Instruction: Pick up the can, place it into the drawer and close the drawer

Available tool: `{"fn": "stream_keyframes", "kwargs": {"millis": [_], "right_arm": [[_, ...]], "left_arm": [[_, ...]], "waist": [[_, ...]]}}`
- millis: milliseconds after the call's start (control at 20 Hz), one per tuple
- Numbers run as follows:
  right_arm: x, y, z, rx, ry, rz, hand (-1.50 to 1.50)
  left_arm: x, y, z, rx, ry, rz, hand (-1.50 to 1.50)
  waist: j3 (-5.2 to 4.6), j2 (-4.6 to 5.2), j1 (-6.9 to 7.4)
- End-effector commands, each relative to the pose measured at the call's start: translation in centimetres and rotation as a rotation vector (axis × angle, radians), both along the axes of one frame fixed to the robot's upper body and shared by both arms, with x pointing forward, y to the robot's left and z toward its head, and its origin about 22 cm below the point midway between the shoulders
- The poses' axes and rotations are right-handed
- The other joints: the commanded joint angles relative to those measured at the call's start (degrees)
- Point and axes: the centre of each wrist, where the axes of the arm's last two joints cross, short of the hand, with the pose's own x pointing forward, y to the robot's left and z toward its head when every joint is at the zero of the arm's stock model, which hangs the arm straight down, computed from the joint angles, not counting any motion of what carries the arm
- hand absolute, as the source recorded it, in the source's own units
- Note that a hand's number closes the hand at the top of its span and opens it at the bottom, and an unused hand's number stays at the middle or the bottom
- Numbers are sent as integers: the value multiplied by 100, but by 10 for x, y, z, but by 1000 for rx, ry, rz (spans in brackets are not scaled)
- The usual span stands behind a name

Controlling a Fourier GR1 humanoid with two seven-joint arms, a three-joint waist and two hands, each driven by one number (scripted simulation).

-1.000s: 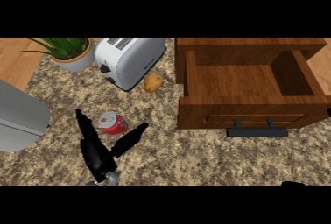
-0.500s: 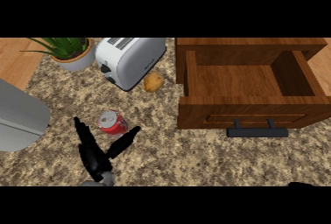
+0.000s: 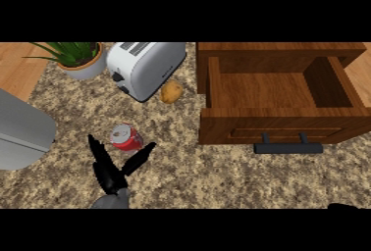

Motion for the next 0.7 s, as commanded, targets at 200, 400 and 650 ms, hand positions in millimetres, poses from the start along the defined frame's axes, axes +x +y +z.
{"fn": "stream_keyframes", "kwargs": {"millis": [200,400,650], "right_arm": [[2,2,9,-25,2,5,-150],[2,3,-13,2,6,8,-150],[14,-11,-4,-11,10,-3,-150]], "left_arm": [[16,11,-27,-8,-9,15,-150],[22,42,-20,-6,-41,2,-150],[39,11,-22,23,-46,-72,-150]], "waist": [[0,1,-6],[4,-4,11],[2,1,0]]}}
